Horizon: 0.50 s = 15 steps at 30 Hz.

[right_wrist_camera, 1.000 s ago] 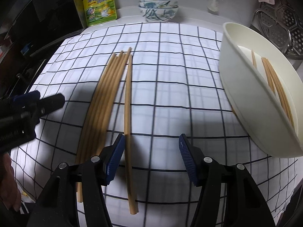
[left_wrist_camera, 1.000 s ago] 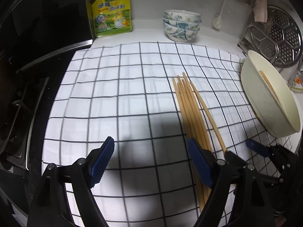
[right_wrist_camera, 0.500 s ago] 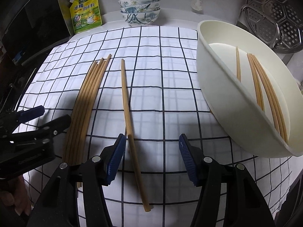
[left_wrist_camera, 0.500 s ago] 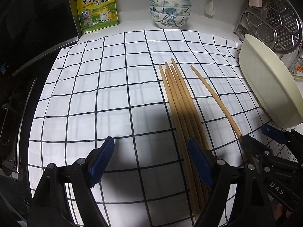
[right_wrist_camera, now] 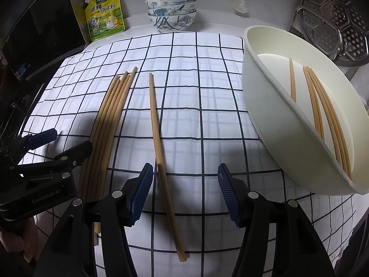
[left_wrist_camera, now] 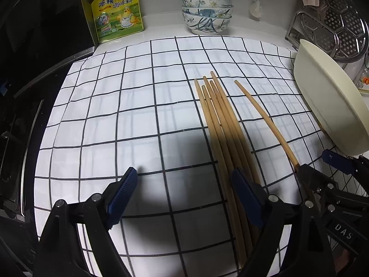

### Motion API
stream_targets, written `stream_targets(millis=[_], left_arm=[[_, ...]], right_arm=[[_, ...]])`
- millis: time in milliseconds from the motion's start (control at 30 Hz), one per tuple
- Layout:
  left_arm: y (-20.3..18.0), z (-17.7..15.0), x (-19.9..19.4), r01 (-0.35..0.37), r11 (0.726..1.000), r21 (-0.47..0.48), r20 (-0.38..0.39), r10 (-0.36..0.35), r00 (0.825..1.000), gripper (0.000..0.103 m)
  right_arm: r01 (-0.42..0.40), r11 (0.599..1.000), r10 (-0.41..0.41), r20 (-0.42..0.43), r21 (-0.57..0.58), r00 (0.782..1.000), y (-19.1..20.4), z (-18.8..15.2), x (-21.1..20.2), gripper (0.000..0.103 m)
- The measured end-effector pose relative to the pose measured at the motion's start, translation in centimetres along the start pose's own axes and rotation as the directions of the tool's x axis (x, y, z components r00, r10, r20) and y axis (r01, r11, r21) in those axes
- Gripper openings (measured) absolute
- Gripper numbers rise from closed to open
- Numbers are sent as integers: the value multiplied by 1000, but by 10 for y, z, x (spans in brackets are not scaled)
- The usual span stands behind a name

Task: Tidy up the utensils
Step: 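Lower the right tool and grasp another wooden chopstick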

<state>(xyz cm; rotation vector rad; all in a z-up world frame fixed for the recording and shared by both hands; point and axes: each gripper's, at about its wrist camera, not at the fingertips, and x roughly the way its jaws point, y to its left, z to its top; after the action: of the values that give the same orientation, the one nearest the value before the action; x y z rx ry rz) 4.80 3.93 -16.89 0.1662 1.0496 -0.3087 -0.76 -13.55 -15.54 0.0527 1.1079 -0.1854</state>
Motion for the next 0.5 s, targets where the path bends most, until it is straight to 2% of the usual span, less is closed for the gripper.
stream_targets(millis=[133, 500], left_arm=[[8, -3, 5, -14, 1000, -7, -38, 14, 999, 83], [15, -4, 4, -18, 1000, -17, -26, 17, 1000, 81]], right_arm=[[2, 1000, -2, 1, 3, 1000, -1, 2, 0, 56], [14, 1000, -14, -3, -10, 1000, 4, 2, 5, 56]])
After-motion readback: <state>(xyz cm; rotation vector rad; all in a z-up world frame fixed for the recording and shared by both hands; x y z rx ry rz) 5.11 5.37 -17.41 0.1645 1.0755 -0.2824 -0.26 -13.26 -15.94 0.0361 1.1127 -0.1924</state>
